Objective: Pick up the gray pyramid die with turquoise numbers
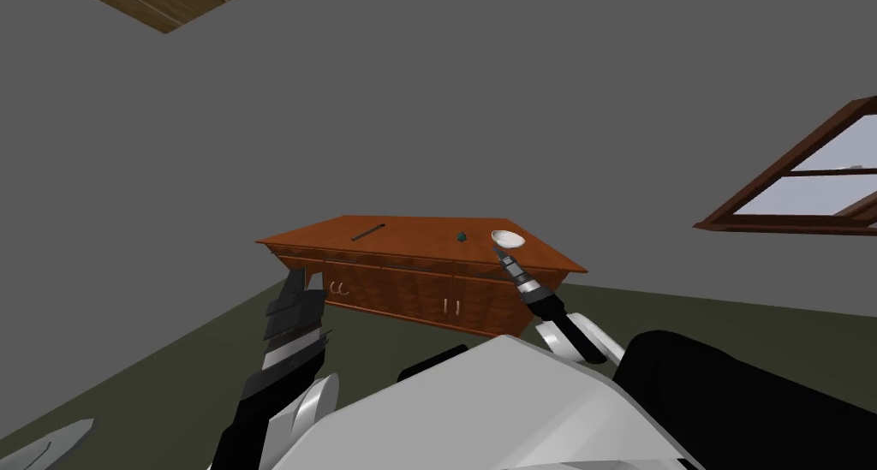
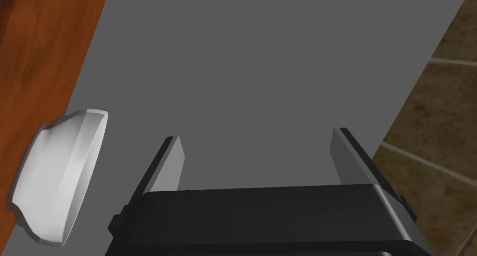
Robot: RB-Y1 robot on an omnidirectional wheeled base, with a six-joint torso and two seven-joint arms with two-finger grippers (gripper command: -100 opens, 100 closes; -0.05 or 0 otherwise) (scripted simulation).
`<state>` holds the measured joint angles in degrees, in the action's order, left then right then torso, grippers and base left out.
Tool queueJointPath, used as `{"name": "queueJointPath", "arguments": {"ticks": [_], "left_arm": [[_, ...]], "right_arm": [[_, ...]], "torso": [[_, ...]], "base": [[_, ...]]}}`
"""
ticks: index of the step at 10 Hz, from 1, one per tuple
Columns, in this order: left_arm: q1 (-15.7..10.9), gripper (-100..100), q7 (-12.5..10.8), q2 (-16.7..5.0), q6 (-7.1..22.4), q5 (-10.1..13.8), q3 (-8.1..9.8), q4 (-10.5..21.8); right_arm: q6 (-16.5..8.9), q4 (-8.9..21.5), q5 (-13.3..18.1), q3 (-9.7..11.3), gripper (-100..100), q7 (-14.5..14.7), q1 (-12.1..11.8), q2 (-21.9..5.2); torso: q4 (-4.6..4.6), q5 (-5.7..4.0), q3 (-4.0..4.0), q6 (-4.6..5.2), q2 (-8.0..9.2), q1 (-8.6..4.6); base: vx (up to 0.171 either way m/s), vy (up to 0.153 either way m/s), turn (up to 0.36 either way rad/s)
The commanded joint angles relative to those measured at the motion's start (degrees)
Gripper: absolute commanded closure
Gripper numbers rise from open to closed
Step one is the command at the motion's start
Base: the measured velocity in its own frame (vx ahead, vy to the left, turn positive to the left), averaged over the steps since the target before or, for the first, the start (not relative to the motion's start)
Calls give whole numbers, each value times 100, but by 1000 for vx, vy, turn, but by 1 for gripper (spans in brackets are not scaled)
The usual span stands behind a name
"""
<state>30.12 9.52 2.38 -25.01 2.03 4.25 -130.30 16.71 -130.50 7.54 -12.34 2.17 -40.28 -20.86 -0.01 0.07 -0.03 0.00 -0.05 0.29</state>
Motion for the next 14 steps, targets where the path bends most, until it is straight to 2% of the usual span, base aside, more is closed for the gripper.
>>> {"name": "queueJointPath", "arguments": {"ticks": [1, 2, 3, 4, 5, 6, 7, 8, 9, 10, 11, 12, 13, 14], "left_arm": [[0, 0, 0, 0, 0, 0, 0, 0], [0, 0, 0, 0, 0, 0, 0, 0], [0, 0, 0, 0, 0, 0, 0, 0], [0, 0, 0, 0, 0, 0, 1, 0], [0, 0, 0, 0, 0, 0, 0, 0], [0, 0, 0, 0, 0, 0, 1, 0], [0, 0, 0, 0, 0, 0, 0, 0], [0, 0, 0, 0, 0, 0, 0, 0], [0, 0, 0, 0, 0, 0, 0, 0], [0, 0, 0, 0, 0, 0, 1, 0], [0, 0, 0, 0, 0, 0, 0, 0], [0, 0, 0, 0, 0, 0, 1, 0], [0, 0, 0, 0, 0, 0, 0, 0], [0, 0, 0, 0, 0, 0, 1, 0]], "right_arm": [[-47, 43, 15, -75, -100, 14, -70, -212], [-109, 148, 51, -230, -100, 39, -228, -419], [-109, 148, 51, -230, -100, 39, -228, -508], [-172, 261, 96, -389, -100, 65, -389, -721], [-172, 261, 96, -389, -100, 65, -389, -812], [-235, 381, 149, -551, -100, 93, -554, -1025], [-235, 381, 149, -551, -100, 93, -554, -1126], [-297, 509, 210, -714, -100, 122, -721, -1347], [-297, 509, 210, -714, -100, 122, -721, -1447], [-358, 642, 280, -877, -100, 152, -890, -1665], [-358, 642, 280, -877, -100, 152, -890, -1775], [-418, 782, 358, -1040, -100, 184, -1060, -1958], [-418, 782, 358, -1040, -100, 184, -1060, -2108], [-476, 927, 445, -1202, -100, 216, -1229, -2288]], "torso": [[0, 0, 0, 0, 0, 0], [0, -1, 0, 1, 0, -6], [0, -1, -1, 0, -1, -7], [0, -2, -1, 1, -2, -10], [-1, -1, -2, 0, -3, -7], [0, -2, -1, 1, -2, -10], [-1, 0, -2, 0, -3, 0], [0, 0, -1, 1, -1, -5], [0, -1, 0, 1, 0, -5], [0, -1, 0, 0, 0, -8], [-1, 0, -4, 0, -7, -2], [-1, -1, -4, 1, -6, -7], [-1, 0, -2, 1, -4, -4], [-1, -1, -2, 0, -3, -7]], "base": [[18, 61, 28], [22, 63, 70], [24, 53, 33], [30, 66, 60], [22, 55, 31], [29, 86, 72], [21, 68, 19], [20, 69, 51], [17, 59, 21], [44, 77, 55], [36, 62, 20], [29, 75, 48], [27, 60, 12], [32, 76, 42]]}}
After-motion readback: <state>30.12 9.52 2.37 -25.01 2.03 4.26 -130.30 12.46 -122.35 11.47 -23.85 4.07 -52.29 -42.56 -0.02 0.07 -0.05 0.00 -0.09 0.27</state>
